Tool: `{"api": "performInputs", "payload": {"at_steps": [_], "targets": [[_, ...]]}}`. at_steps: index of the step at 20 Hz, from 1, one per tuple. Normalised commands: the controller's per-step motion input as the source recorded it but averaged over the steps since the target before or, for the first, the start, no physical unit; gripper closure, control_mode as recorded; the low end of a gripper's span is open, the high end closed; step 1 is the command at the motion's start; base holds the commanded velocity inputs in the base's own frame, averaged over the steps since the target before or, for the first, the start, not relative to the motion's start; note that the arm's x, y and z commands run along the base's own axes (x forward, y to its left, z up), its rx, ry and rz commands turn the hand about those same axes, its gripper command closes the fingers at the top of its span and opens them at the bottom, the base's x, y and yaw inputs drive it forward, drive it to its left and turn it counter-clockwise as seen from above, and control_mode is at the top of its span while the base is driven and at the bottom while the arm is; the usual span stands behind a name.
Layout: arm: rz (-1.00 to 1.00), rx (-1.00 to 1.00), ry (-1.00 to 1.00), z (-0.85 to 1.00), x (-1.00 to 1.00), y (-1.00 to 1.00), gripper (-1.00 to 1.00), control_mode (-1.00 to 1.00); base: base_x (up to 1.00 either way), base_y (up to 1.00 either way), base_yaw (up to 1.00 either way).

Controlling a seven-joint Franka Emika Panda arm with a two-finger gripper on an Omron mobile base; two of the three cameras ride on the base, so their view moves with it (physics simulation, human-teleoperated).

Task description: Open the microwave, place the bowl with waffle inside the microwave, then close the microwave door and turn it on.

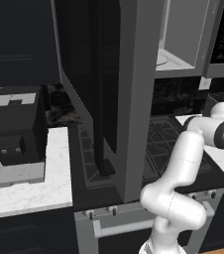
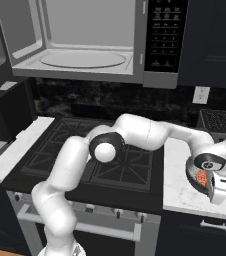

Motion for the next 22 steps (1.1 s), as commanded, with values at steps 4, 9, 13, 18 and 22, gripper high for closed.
{"api": "performInputs", "payload": {"at_steps": [4,9,13,18,22], "targets": [[0.00,0.00,-0.12,0.06,0.00,0.27,1.00,-1.00,0.00,0.00,0.00],[0.06,-0.06,-0.27,0.79,-0.29,0.45,1.00,-1.00,0.00,0.00,0.00],[0.18,-0.24,-0.33,1.00,-0.56,0.83,1.00,-1.00,0.00,0.00,0.00],[0.18,-0.25,-0.42,1.00,-0.32,0.96,1.00,-1.00,0.00,0.00,0.00],[0.17,-0.19,-0.39,1.00,-0.02,0.99,1.00,-1.00,0.00,0.00,0.00]]}}
